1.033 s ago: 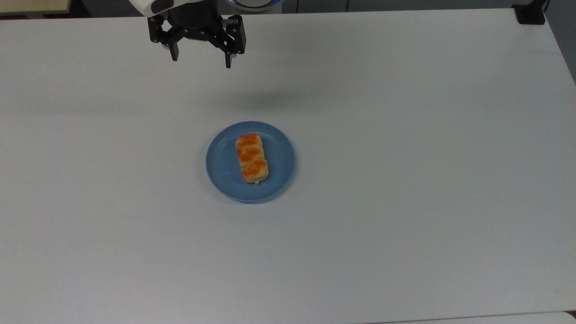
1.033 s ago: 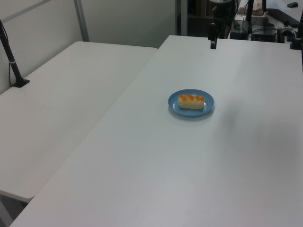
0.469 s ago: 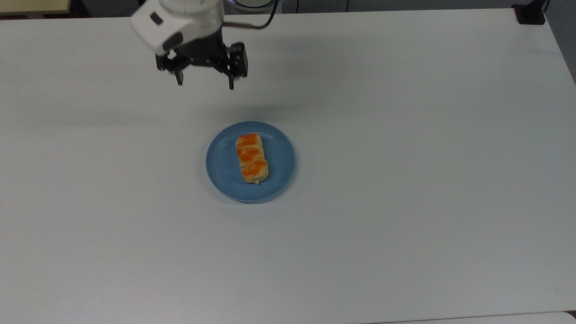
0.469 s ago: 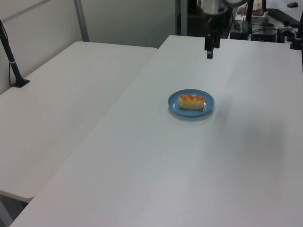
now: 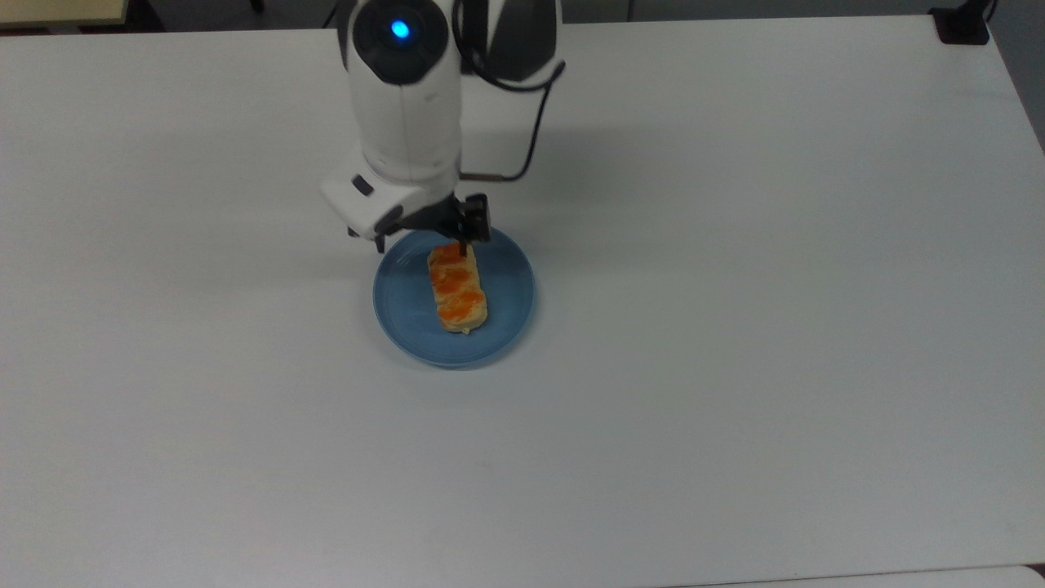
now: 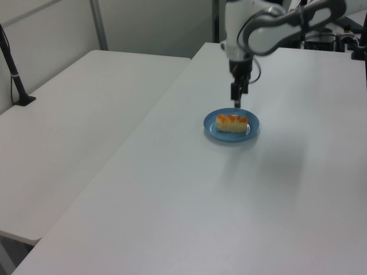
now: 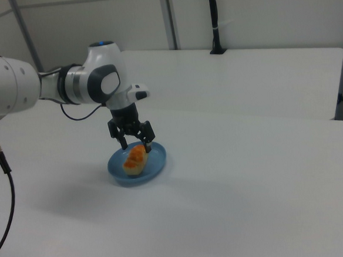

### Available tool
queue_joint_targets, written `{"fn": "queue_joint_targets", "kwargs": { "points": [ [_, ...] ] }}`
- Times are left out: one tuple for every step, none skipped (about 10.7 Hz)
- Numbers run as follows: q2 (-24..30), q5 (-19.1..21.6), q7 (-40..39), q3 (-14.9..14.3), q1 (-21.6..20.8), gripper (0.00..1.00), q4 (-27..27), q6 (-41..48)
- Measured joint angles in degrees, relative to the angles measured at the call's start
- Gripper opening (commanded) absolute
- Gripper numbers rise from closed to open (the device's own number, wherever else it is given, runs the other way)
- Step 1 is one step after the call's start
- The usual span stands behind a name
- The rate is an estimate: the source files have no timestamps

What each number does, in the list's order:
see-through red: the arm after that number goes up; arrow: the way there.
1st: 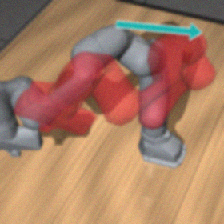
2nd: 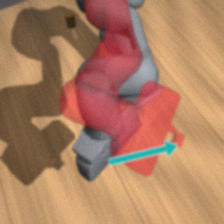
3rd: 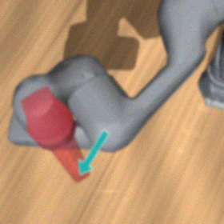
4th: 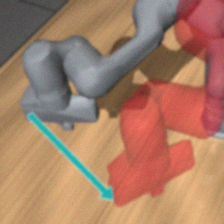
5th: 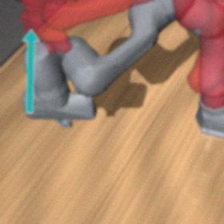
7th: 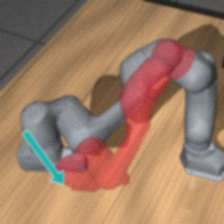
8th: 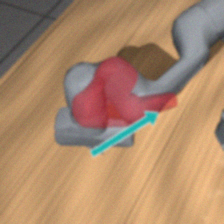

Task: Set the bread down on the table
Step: 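Lower the gripper around the bread roll and close it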

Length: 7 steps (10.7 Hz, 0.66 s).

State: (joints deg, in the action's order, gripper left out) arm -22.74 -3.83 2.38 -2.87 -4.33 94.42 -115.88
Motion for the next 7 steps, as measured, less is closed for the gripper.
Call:
{"fn": "queue_joint_targets", "kwargs": {
  "points": [
    [-1.8, 0.0, 3.3, 0.0, -1.0, 1.00, 0.0, -2.6],
    [-3.3, 0.0, 5.4, 0.1, -1.9, 1.00, 0.0, -4.2],
    [-4.2, 0.0, 6.3, 0.1, -2.7, 1.00, 0.0, -4.8],
    [-4.7, 0.0, 6.7, 0.1, -3.0, 1.00, -0.1, -5.0],
    [-4.8, 0.0, 6.8, 0.1, -3.0, 0.95, -0.2, -5.0],
    [-4.8, -0.1, 6.6, 0.1, -3.0, 0.88, -0.3, -5.0],
    [-4.8, -0.2, 5.2, 0.1, -2.9, 0.84, -0.3, -5.0]
  ]
}}
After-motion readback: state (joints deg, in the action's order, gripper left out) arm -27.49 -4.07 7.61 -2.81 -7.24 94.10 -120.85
